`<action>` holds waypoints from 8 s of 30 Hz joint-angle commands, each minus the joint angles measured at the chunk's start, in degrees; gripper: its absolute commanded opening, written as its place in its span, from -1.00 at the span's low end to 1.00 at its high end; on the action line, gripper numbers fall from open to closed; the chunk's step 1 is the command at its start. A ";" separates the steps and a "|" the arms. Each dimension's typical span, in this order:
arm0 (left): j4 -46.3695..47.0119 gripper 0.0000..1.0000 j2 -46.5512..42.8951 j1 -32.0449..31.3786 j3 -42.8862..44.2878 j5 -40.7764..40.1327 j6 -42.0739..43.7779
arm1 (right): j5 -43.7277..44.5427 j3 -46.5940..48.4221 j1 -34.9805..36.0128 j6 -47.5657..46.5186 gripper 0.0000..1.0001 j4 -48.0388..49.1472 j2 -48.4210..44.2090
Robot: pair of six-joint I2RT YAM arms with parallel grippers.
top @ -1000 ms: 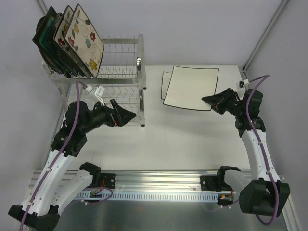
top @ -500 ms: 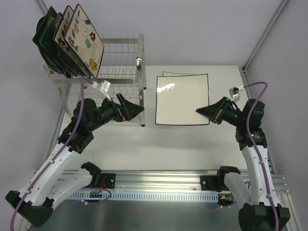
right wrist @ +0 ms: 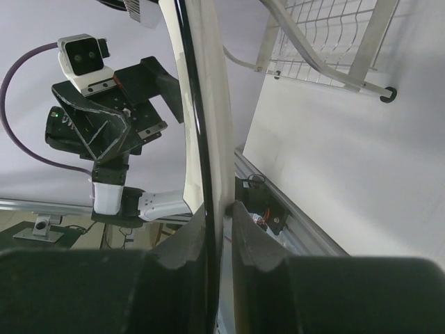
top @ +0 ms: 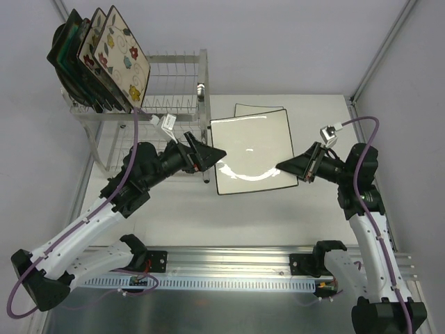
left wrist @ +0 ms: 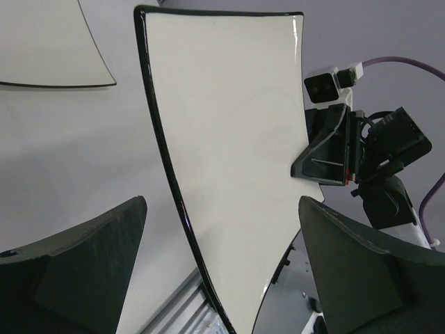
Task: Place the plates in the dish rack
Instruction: Pass the plate from the right arm to the left, then insert the plate into the dish rack
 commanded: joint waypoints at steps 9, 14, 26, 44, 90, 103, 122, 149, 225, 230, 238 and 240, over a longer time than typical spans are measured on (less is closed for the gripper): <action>12.21 0.55 2.23 -5.14 -1.47 -5.60 -4.43 | -4.73 7.35 3.12 5.66 -0.99 14.41 -0.59; 14.59 0.36 3.72 -5.23 -1.83 -2.87 -6.10 | -4.65 6.99 3.57 5.92 -0.99 15.64 -0.15; 12.30 0.06 2.41 -5.23 -2.09 -0.41 -5.75 | -6.05 8.75 4.27 1.89 -0.99 12.75 2.31; 11.52 -0.40 1.00 -5.06 -0.95 1.26 -5.49 | -7.72 10.07 4.88 -3.13 -0.99 8.18 3.63; 8.44 -1.00 0.38 -4.97 16.45 -3.57 19.82 | 29.79 23.17 4.62 -35.30 0.89 -36.12 3.37; 10.89 -1.00 9.60 -4.79 37.27 -8.40 34.66 | 42.37 20.53 4.45 -37.14 0.99 -39.73 1.34; 29.00 -1.00 17.17 2.84 48.09 -17.28 58.13 | 41.50 20.35 4.97 -39.43 0.99 -39.38 2.75; 45.70 -1.00 19.01 22.35 37.73 -23.26 65.44 | 43.78 23.17 6.55 -41.36 0.99 -40.87 8.46; 40.25 -1.00 13.92 27.55 18.13 -22.55 56.65 | 43.25 22.20 6.99 -42.86 0.99 -40.69 8.90; 40.17 -1.00 13.31 27.55 15.76 -22.64 55.77 | 43.25 22.20 7.08 -42.86 0.99 -40.69 8.81; 40.25 -0.99 13.48 27.55 13.20 -23.52 53.84 | 43.25 22.02 7.17 -42.77 0.99 -40.69 8.64; 40.17 -0.85 13.31 27.64 12.59 -23.61 52.87 | 43.25 22.11 7.08 -42.77 0.99 -40.69 8.64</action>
